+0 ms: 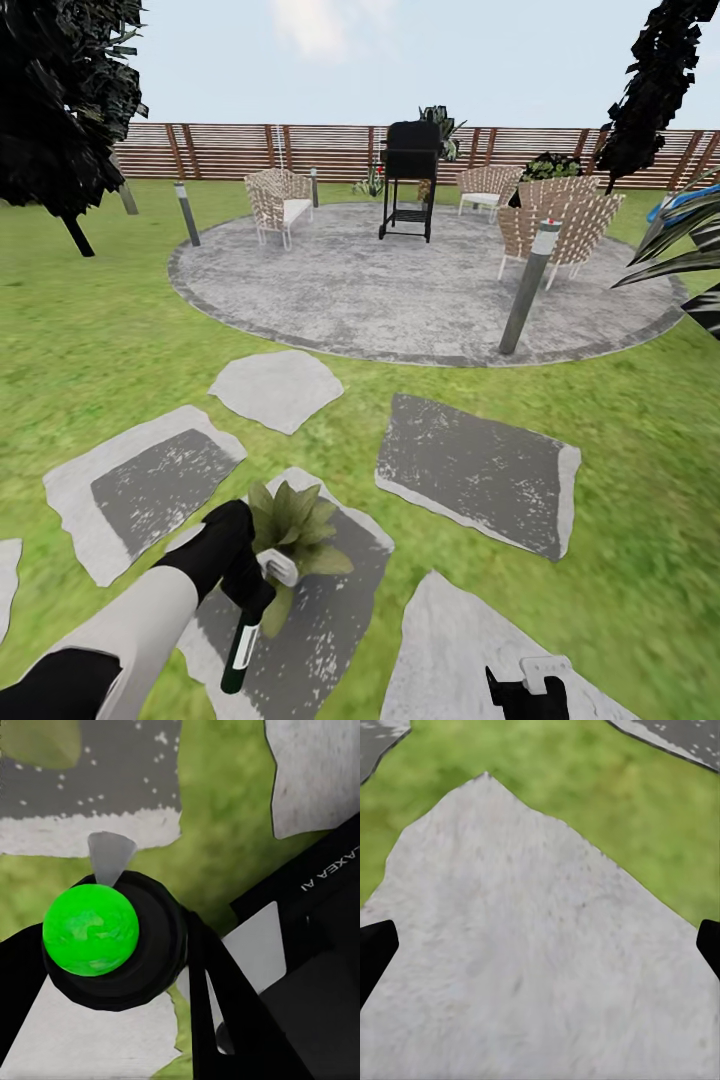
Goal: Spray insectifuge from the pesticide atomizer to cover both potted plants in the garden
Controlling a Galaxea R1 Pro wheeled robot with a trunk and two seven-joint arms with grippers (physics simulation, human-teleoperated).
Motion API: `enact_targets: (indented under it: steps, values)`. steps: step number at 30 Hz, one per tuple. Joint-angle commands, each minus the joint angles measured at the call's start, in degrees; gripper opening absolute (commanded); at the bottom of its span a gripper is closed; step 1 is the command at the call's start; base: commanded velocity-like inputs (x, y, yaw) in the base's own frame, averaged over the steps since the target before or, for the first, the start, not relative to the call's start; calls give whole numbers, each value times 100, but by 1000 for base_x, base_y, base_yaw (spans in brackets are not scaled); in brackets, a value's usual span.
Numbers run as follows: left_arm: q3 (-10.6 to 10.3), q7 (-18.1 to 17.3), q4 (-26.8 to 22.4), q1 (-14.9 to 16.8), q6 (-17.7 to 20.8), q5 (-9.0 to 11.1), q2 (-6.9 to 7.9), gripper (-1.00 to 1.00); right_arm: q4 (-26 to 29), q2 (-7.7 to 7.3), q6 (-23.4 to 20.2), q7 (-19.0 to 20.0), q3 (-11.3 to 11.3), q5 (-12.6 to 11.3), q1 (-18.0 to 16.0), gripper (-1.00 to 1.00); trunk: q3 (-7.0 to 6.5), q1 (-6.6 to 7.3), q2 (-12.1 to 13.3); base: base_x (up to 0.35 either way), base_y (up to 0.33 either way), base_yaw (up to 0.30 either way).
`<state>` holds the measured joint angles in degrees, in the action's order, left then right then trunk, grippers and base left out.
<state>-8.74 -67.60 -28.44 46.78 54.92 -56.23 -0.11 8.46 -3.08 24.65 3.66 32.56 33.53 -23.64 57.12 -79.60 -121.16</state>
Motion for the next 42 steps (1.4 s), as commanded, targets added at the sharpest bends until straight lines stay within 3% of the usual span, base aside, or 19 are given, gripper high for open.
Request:
enact_targets:
  steps: [1, 14, 17, 27, 35, 42]
  values:
    - [5, -60, -5, 0, 36, -56, 12, -100, -2, 0, 17, 38, 48, 14, -2, 100, 5, 1, -2, 0, 0, 0]
    - [23, 108, -20, 86, 195, 5, -59, -100, -2, 0, 14, 38, 48, 14, -3, 100, 5, 1, -2, 0, 0, 0]
    - [21, 126, -12, 435, 249, 4, -139, -100, -2, 0, 14, 38, 48, 14, -2, 100, 5, 1, -2, 0, 0, 0]
    - [9, 83, 25, 725, 263, -5, -146, -100, -3, 0, 14, 38, 48, 14, -4, 100, 5, 1, -2, 0, 0, 0]
    - [-12, 72, 88, 598, 201, -7, -128, -100, -2, 0, 14, 38, 48, 14, -2, 100, 5, 1, -2, 0, 0, 0]
    - [-1, 77, 85, 233, 182, 13, -182, -100, -4, 0, 14, 38, 48, 14, -3, 100, 5, 1, -2, 0, 0, 0]
